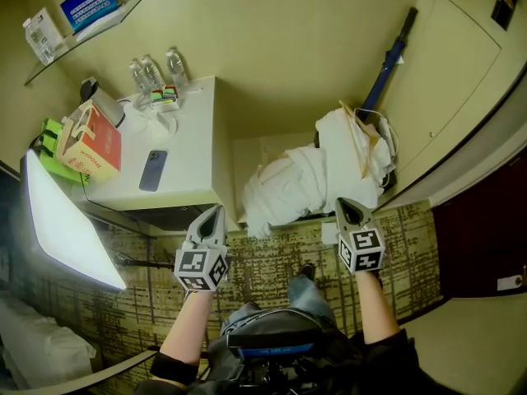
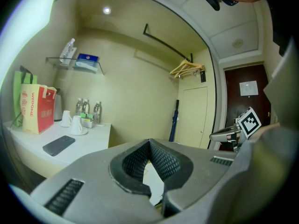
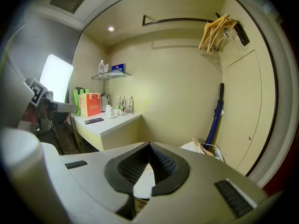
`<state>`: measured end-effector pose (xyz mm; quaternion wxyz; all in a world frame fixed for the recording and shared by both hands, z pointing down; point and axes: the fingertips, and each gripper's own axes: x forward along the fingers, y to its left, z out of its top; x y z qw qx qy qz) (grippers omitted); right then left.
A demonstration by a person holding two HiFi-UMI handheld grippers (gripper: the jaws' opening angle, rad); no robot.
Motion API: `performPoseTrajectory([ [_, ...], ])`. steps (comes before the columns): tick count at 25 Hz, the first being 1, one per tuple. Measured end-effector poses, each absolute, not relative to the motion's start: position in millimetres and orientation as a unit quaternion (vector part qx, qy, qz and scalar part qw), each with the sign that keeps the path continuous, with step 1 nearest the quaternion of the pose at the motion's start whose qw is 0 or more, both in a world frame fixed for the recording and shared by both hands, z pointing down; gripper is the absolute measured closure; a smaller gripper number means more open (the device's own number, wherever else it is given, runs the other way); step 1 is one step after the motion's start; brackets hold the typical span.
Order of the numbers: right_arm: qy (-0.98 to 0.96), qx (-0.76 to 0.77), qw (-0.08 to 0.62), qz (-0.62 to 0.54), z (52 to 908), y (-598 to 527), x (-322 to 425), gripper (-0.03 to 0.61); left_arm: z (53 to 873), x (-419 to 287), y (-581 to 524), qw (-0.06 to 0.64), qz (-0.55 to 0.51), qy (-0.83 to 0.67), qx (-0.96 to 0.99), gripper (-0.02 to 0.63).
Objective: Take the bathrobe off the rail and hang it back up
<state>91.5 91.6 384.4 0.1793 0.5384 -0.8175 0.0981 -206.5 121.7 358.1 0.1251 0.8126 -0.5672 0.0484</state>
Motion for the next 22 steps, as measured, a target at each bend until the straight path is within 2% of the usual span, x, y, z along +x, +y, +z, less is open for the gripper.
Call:
performPoseTrajectory([
  [22, -0.863, 0.454, 0.201, 0.093, 421.7, -18.4, 129.0, 0.557, 402.3, -102.8, 16.8, 0.148, 0.098, -0.576, 0.798, 0.614],
])
